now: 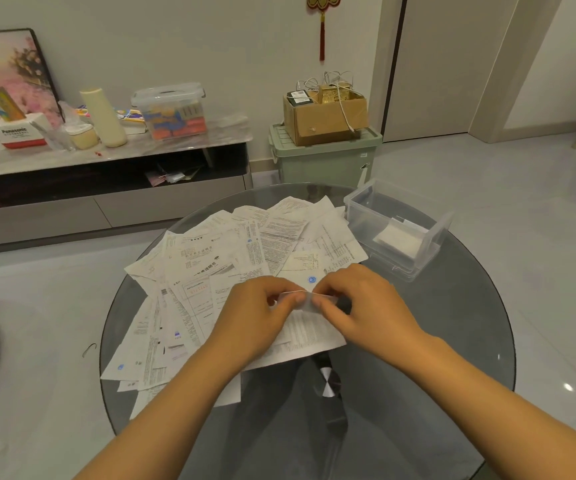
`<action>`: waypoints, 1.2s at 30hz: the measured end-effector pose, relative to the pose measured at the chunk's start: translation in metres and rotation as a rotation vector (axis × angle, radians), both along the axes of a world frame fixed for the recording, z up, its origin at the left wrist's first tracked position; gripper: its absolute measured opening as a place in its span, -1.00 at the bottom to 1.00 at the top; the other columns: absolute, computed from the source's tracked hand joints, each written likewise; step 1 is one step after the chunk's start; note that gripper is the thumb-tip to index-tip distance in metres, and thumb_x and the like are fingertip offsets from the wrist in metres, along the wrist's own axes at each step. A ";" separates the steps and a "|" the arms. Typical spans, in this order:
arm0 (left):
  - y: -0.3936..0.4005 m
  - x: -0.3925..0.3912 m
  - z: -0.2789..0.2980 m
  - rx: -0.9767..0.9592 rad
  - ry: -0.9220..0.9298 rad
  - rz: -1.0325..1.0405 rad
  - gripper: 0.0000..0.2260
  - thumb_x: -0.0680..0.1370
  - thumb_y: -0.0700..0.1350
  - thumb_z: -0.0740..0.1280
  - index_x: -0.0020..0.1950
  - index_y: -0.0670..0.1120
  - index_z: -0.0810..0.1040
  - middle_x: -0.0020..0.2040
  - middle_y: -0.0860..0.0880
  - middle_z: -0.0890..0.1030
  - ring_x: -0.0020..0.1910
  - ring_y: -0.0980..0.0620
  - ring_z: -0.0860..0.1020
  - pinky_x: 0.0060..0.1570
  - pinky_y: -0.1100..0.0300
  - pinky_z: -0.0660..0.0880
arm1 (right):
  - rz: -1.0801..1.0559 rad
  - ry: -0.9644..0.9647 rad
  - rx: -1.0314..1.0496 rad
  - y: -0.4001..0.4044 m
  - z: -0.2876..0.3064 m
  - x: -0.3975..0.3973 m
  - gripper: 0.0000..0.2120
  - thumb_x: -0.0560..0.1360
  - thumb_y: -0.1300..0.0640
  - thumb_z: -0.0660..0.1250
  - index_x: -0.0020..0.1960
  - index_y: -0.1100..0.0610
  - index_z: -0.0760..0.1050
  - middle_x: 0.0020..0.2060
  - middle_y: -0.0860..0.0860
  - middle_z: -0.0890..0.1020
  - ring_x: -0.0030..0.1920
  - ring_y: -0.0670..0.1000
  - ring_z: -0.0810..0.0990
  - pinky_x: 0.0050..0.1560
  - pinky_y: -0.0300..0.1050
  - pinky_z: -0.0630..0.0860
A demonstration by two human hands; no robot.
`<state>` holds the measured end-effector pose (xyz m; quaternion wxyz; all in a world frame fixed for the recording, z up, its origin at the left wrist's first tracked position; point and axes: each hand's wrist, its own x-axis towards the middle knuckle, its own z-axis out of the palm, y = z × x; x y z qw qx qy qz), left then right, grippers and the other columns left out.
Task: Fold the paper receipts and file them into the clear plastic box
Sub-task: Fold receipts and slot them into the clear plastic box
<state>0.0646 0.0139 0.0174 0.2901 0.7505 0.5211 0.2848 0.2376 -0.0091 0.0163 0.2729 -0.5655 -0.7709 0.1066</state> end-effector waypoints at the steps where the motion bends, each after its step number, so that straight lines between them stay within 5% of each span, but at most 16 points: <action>1: 0.003 0.004 0.003 -0.005 -0.012 -0.002 -0.88 0.54 -0.04 0.33 -0.09 0.13 0.65 -0.17 0.22 0.62 -0.10 0.21 0.55 -0.07 0.38 0.43 | -0.014 0.015 0.003 0.002 0.004 0.003 -0.86 0.51 -0.02 0.29 -0.06 -0.01 0.59 -0.17 -0.17 0.58 -0.11 -0.15 0.43 -0.11 -0.27 0.39; 7: 0.029 0.037 0.020 -0.005 -0.071 -0.043 -0.88 0.53 -0.06 0.34 0.01 0.03 0.65 -0.08 0.14 0.64 -0.08 0.15 0.58 0.00 0.31 0.50 | -0.139 0.063 0.002 0.015 0.020 0.029 -0.88 0.51 0.02 0.30 -0.06 -0.01 0.61 -0.24 -0.21 0.52 -0.14 -0.19 0.39 -0.14 -0.36 0.32; 15: 0.074 0.090 0.046 0.011 -0.123 -0.109 -0.87 0.49 -0.15 0.40 0.00 -0.01 0.69 -0.19 0.10 0.65 -0.20 0.26 0.58 -0.21 0.51 0.45 | -0.282 0.051 -0.007 0.046 0.050 0.080 -0.95 0.48 0.03 0.35 -0.09 -0.07 0.59 -0.25 -0.10 0.56 -0.22 -0.15 0.44 -0.22 -0.35 0.34; 19: 0.094 0.117 0.055 0.043 -0.125 -0.147 -0.86 0.52 -0.12 0.37 0.05 0.01 0.65 -0.15 0.12 0.62 -0.18 0.27 0.55 -0.16 0.48 0.42 | -0.362 0.034 0.021 0.063 0.061 0.098 -0.94 0.48 0.03 0.36 -0.11 -0.05 0.60 -0.26 -0.11 0.58 -0.18 -0.08 0.52 -0.12 -0.11 0.51; 22: 0.110 0.138 0.058 0.103 -0.093 -0.145 -0.87 0.54 -0.13 0.33 0.01 0.01 0.65 -0.13 0.12 0.61 -0.15 0.20 0.54 -0.11 0.37 0.45 | -0.461 -0.010 0.045 0.078 0.066 0.112 -0.88 0.49 0.09 0.33 -0.08 0.05 0.65 -0.23 -0.06 0.56 -0.16 -0.01 0.52 -0.16 -0.13 0.46; 25: 0.126 0.160 0.053 0.148 0.041 -0.158 -0.87 0.55 -0.12 0.31 -0.03 0.03 0.66 -0.08 0.09 0.65 -0.06 0.10 0.56 0.10 0.13 0.47 | -0.532 -0.060 -0.019 0.091 0.064 0.125 -0.86 0.49 0.13 0.31 -0.05 0.06 0.65 -0.17 0.01 0.65 -0.12 0.05 0.57 -0.17 -0.15 0.44; 28: 0.142 0.172 0.052 0.172 0.314 -0.210 -0.84 0.56 -0.09 0.27 -0.02 0.06 0.65 -0.03 0.09 0.66 0.05 0.04 0.53 0.29 0.06 0.24 | -0.550 -0.156 -0.120 0.101 0.060 0.131 -0.88 0.46 0.15 0.32 -0.08 0.02 0.62 -0.13 0.02 0.66 -0.08 0.08 0.57 -0.14 -0.17 0.40; 36: 0.169 0.199 0.052 0.124 0.778 -0.402 -0.91 0.50 -0.10 0.39 -0.05 0.04 0.66 -0.16 0.08 0.58 -0.02 0.02 0.49 0.03 0.16 0.15 | -0.481 -0.515 -0.287 0.123 0.049 0.133 -0.88 0.41 0.08 0.37 -0.06 0.05 0.57 -0.19 -0.03 0.61 -0.11 0.04 0.49 0.03 -0.14 0.25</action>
